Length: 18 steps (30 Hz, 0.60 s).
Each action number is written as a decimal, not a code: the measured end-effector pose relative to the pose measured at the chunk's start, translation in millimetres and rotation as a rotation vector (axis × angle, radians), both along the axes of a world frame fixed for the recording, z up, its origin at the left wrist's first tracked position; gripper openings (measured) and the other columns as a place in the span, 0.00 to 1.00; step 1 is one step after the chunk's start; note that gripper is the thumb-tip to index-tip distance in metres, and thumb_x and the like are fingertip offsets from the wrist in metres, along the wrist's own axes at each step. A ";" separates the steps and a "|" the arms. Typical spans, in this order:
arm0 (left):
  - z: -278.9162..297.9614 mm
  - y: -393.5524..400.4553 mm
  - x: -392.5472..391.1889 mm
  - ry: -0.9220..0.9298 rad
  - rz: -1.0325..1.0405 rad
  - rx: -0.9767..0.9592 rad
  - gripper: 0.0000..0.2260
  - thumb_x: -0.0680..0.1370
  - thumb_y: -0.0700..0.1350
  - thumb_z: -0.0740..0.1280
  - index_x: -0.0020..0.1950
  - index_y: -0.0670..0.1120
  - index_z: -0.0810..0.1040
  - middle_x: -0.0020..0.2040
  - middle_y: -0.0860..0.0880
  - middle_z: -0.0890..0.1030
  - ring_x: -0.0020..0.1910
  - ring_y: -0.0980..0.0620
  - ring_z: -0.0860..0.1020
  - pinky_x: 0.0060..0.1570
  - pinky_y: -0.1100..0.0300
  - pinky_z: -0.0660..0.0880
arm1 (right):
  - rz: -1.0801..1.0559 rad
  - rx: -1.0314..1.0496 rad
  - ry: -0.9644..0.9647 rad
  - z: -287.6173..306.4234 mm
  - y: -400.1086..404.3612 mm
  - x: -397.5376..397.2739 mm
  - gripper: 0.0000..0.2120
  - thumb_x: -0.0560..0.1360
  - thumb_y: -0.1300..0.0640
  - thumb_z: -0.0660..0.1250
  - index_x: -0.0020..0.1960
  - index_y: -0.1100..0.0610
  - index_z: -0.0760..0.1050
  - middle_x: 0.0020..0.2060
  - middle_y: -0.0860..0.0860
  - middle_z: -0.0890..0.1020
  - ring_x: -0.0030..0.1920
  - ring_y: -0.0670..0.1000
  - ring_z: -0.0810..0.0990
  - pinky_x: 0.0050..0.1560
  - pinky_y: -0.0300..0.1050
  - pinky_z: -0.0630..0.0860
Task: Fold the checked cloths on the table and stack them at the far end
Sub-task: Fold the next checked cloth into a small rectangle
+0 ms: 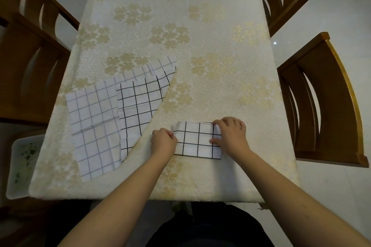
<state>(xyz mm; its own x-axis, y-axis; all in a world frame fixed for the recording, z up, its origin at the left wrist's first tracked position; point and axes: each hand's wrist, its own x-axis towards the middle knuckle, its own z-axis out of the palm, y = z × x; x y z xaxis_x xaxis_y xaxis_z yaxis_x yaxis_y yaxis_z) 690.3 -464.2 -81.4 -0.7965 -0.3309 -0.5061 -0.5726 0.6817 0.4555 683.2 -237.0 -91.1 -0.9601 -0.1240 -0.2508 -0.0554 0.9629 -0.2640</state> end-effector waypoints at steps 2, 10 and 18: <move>3.7 -1.9 3.3 0.054 -0.042 0.075 0.03 0.77 0.43 0.68 0.50 0.47 0.77 0.52 0.48 0.78 0.45 0.52 0.77 0.38 0.64 0.73 | 0.005 -0.006 -0.034 4.8 -1.1 -4.1 0.33 0.70 0.41 0.72 0.72 0.46 0.65 0.66 0.51 0.69 0.70 0.54 0.62 0.70 0.49 0.51; 28.5 -17.5 12.2 0.185 -0.243 0.279 0.07 0.77 0.43 0.71 0.48 0.53 0.75 0.43 0.57 0.83 0.45 0.64 0.79 0.40 0.73 0.71 | 0.093 -0.146 -0.107 18.7 -11.6 -11.1 0.44 0.71 0.42 0.73 0.79 0.47 0.53 0.75 0.48 0.63 0.76 0.54 0.55 0.73 0.50 0.49; 37.2 -40.7 15.3 0.150 -0.207 0.448 0.09 0.75 0.42 0.73 0.55 0.49 0.83 0.48 0.55 0.84 0.48 0.64 0.80 0.50 0.68 0.75 | 0.152 -0.214 -0.396 45.6 -9.3 -27.8 0.12 0.73 0.47 0.73 0.51 0.53 0.79 0.47 0.50 0.80 0.50 0.53 0.78 0.45 0.45 0.72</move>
<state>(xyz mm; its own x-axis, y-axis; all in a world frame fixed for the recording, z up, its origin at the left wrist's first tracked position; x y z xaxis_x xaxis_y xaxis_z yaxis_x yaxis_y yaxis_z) 705.6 -504.9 -44.2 -0.8972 0.0644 -0.4370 -0.3521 0.4931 0.7955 655.4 -246.4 -45.4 -0.7625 -0.3444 -0.5477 -0.0460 0.8733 -0.4850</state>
